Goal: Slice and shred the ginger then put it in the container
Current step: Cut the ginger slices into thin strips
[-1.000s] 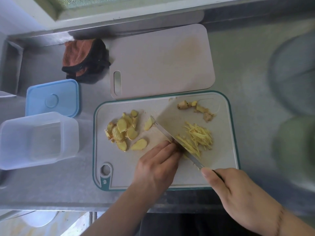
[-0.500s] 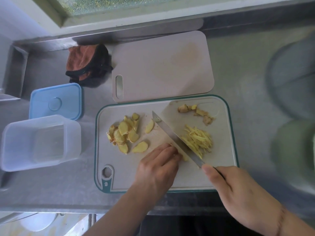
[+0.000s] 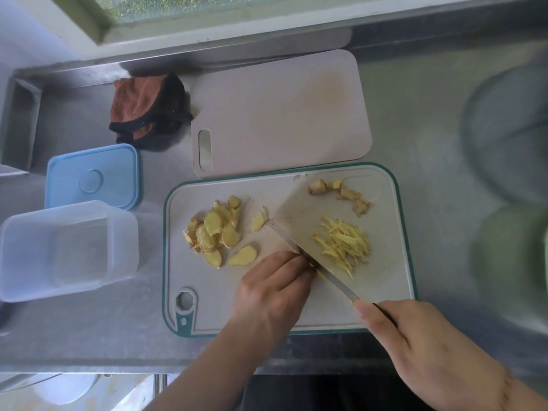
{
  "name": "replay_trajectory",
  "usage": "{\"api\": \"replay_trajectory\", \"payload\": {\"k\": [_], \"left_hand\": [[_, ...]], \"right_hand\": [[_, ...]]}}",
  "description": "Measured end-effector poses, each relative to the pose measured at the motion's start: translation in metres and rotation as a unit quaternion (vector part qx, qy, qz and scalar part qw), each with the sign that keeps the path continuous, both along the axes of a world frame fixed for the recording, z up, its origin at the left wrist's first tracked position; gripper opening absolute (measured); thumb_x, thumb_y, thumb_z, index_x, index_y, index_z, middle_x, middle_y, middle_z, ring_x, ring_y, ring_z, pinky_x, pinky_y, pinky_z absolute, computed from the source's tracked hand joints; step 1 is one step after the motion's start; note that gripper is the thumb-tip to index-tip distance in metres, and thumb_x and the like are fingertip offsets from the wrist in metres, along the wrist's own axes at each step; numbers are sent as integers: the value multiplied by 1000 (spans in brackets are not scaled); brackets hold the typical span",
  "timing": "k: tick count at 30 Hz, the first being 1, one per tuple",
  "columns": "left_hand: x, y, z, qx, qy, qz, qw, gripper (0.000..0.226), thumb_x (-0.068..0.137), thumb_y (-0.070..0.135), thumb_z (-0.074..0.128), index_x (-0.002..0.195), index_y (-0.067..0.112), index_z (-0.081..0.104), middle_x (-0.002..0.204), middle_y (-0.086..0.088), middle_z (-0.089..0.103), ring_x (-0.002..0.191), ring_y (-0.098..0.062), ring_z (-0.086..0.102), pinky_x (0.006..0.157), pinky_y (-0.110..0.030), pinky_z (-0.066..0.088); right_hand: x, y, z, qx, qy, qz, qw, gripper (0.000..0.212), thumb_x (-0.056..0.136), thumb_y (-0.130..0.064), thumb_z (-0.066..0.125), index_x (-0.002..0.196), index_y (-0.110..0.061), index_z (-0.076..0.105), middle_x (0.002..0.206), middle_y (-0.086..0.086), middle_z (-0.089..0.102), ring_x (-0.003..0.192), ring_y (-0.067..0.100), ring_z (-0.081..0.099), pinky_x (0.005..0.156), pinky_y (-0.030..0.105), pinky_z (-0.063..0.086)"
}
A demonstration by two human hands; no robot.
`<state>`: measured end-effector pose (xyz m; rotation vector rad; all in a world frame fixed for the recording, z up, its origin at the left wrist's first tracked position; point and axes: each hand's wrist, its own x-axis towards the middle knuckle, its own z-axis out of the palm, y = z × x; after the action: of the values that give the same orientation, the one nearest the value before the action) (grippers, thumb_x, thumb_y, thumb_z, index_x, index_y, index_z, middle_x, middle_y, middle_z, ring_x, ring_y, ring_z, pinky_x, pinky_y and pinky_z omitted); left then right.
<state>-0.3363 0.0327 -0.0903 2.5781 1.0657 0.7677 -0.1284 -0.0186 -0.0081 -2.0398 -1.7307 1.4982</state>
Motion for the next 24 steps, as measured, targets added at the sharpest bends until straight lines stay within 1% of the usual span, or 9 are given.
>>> {"api": "replay_trajectory", "payload": {"k": [4,6,8,11,14,16,18,20,24], "left_hand": [[1,0,-1,-5,-4,5,1000,9,94,3,70,93,4,79,101,-9,75,99,-24,71,90,-34,57],[2,-1,-2,-8,-3,6,1000,8,93,3,71,94,4,79,101,-9,75,100,-24,71,91,-34,57],[3,-1,-2,-10,-9,8,1000,7,93,3,71,94,3,79,102,-9,75,101,-23,70,93,-33,56],[3,0,-1,-11,-14,8,1000,7,93,3,71,95,2,78,103,-10,75,101,-24,70,95,-32,55],[1,-1,0,-10,2,6,1000,7,93,2,71,93,3,78,100,-10,74,98,-24,70,92,-33,56],[0,-2,0,-7,16,6,1000,7,91,0,72,92,3,78,97,-11,73,94,-25,69,89,-34,56],[-1,-1,0,-3,19,6,1000,7,91,-1,71,91,2,78,95,-11,72,93,-26,69,88,-34,56],[-1,0,1,-2,11,4,1000,7,91,-1,72,90,2,78,94,-11,72,92,-26,69,86,-35,57],[-1,1,-1,0,4,-1,1000,5,90,1,74,91,3,78,97,-10,74,96,-25,70,87,-34,57]], "right_hand": [[-1,1,0,-7,-15,2,1000,75,69,-84,8,53,-17,36,56,-2,49,51,12,43,49,24,32],[-1,1,0,-19,-17,-1,1000,75,76,-81,6,54,-17,38,55,0,47,50,12,43,50,24,33],[-5,5,-2,-28,-17,-3,999,71,78,-78,7,54,-18,36,53,-2,46,49,10,42,50,23,33],[-14,13,-9,-12,-21,2,1000,65,78,-76,11,53,-21,35,48,1,42,47,10,41,48,24,32],[-8,15,-15,11,-15,-9,1000,72,80,-80,9,52,-19,36,47,1,43,44,10,41,46,24,31],[-1,14,-13,22,-13,-19,999,71,75,-82,11,52,-19,34,47,-4,44,43,10,39,46,22,32],[0,12,-10,20,-9,-21,1000,68,82,-78,13,52,-19,33,46,-4,42,43,11,38,46,21,30],[-1,9,-4,14,1,-15,1000,63,83,-73,19,53,-19,32,45,-3,38,43,11,35,45,21,27],[-4,9,5,-7,15,-3,1000,60,81,-70,21,53,-18,32,49,-1,40,46,11,37,45,18,26]]}}
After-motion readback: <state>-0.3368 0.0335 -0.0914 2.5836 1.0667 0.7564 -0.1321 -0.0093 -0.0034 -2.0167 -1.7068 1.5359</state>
